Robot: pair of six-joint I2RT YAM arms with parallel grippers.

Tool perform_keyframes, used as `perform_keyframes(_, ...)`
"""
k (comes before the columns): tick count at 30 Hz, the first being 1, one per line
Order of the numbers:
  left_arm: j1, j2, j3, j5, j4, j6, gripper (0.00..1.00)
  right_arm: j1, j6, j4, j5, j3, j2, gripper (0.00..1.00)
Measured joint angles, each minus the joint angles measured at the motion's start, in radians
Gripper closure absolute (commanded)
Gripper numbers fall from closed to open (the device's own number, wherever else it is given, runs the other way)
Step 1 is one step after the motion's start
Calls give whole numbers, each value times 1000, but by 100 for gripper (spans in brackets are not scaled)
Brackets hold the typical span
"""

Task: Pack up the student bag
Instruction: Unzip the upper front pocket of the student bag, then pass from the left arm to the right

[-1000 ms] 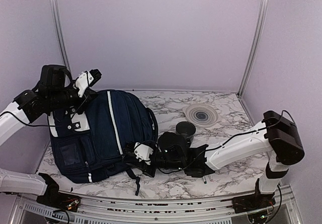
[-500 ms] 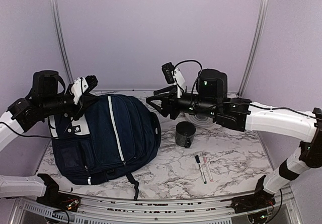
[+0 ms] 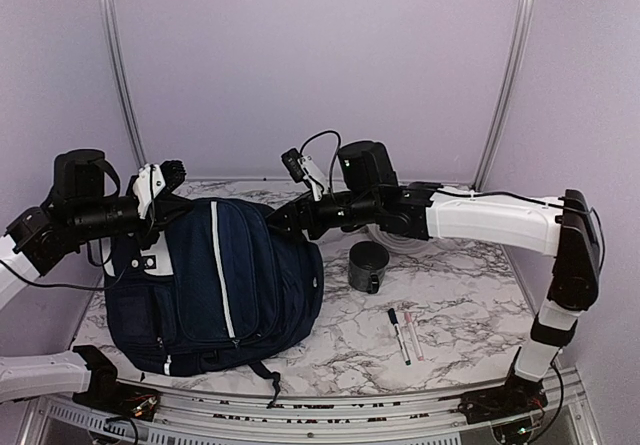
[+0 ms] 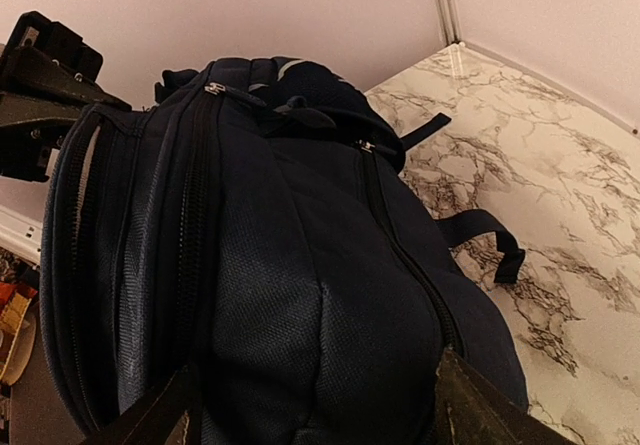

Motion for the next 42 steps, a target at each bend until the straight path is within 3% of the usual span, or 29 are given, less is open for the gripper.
perform_keyframes(13,-3,0,0,15,-8,8,100,21,-60,-9,-10,-53,-151,24)
perform_keyframes(19,-3,0,0,19,-9,9,100,83,-106,-29,28,-18,-77,37)
perform_keyframes(24,-3,-1,-4,31,-11,12,100,80,-129,-49,55,-9,-19,38)
perform_keyframes(26,-1,-3,-6,37,-13,12,100,79,-136,-60,58,15,1,51)
perform_keyframes(28,2,-8,-8,45,-15,12,100,79,-147,-68,61,42,24,80)
perform_keyframes(30,3,-11,-8,53,-17,12,100,79,-151,-72,57,61,41,100)
perform_keyframes(37,3,-25,-8,71,-1,37,100,40,-112,-43,1,81,55,100)
perform_keyframes(42,6,30,75,31,-4,96,100,7,-126,-37,41,215,129,100)
